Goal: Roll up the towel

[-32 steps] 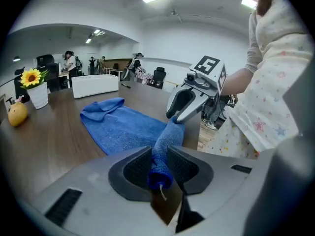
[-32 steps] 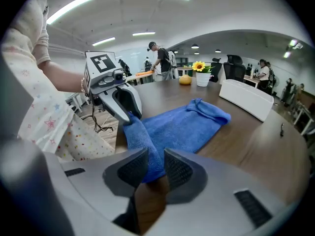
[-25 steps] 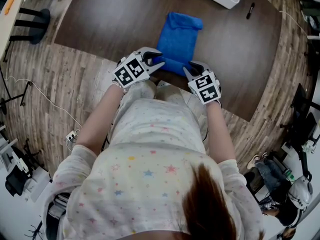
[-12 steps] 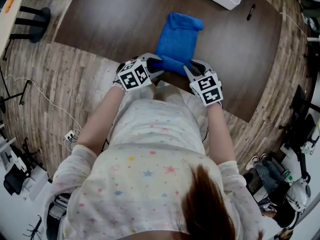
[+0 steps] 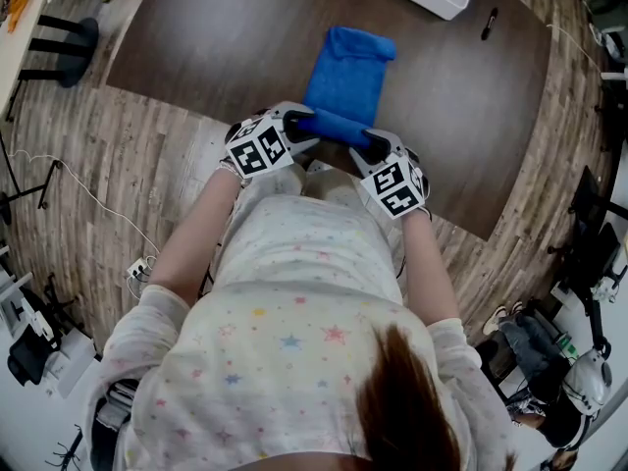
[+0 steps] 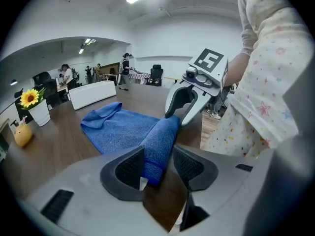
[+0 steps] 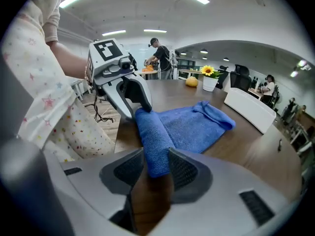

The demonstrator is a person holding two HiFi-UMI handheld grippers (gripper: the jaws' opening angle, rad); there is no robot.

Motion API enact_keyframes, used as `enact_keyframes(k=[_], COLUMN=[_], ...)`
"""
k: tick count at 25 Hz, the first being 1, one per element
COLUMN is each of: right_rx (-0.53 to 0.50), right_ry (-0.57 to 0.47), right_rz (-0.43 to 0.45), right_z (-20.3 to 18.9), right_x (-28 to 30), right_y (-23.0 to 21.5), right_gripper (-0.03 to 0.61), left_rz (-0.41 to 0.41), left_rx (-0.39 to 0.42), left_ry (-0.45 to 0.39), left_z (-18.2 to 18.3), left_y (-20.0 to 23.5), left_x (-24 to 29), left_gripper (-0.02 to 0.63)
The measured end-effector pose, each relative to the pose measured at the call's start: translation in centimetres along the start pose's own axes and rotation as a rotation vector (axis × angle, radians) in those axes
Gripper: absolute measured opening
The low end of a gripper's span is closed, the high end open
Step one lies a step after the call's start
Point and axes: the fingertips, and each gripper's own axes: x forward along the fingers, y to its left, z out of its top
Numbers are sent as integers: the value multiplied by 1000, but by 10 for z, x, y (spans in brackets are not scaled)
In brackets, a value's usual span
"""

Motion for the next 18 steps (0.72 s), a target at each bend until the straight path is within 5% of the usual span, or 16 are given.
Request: enact_keyframes(k=[6, 10, 18], right_rx=[-101, -91, -102], right_ry=[49, 38, 80], right_rz=[-28, -11, 96], right_z=[-1, 0, -13], right_x=[9, 3, -14], right_y=[-8, -6, 32], right_gripper=[154, 112, 100], left_rz=[5, 29, -60], left_rx=[56, 35, 49], left_ry=[64, 45, 49], left_z=[-13, -9, -17], left_y=[4, 5, -37], left_x=[11, 7, -3], left_gripper=[176, 102, 83])
